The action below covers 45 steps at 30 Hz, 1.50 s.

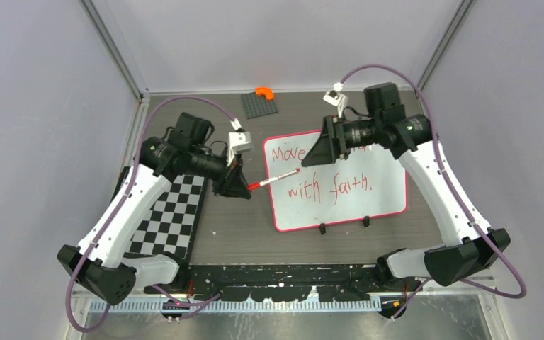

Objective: Write a sentence on the whiteboard
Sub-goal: Close the whiteboard marker at the center of the board, then place the whiteboard marker at the center of the board.

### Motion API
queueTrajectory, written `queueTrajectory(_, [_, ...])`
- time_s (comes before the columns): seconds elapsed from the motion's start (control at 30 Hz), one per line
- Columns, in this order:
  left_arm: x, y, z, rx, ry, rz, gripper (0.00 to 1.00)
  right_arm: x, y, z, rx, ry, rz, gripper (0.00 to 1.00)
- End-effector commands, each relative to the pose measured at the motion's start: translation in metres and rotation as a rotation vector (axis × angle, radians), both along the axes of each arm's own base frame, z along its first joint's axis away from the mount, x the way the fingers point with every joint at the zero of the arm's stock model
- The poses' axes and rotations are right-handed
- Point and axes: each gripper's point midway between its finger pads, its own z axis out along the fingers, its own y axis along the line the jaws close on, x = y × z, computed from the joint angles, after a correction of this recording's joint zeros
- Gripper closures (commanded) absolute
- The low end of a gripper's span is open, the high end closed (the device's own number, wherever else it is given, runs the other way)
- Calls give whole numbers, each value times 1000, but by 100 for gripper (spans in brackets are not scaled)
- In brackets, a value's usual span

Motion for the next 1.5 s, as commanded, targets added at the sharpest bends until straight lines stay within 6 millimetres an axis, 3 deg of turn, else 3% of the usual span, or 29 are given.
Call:
queueTrajectory(0.0, [39,25,-6,-18,-1,149,100,22,-29,45,60,-166,-117,26])
queueTrajectory(0.17, [99,84,-60,93,109,442,100,37,-67,41,29,-208,-262,25])
queueTrajectory(0.33, [125,133,-142,359,74,585,100,40,-99,14,-62,-204,-357,25])
queueTrajectory(0.47, [133,144,-188,423,75,633,100,40,-116,-15,-121,-163,-414,25])
queueTrajectory(0.67, [135,146,-236,486,152,642,100,30,-118,-38,-134,-153,-411,25])
queueTrajectory(0.87, [131,138,-261,556,162,601,97,24,-121,-54,-164,-142,-413,25])
queueTrajectory(1.07, [123,134,-266,595,153,570,77,18,-125,-59,-193,-157,-421,24])
queueTrajectory(1.33, [115,127,-244,557,144,545,49,9,-129,-66,-230,-185,-422,24])
queueTrajectory(1.47, [116,122,-216,531,146,527,29,7,-134,-70,-268,-202,-410,24])
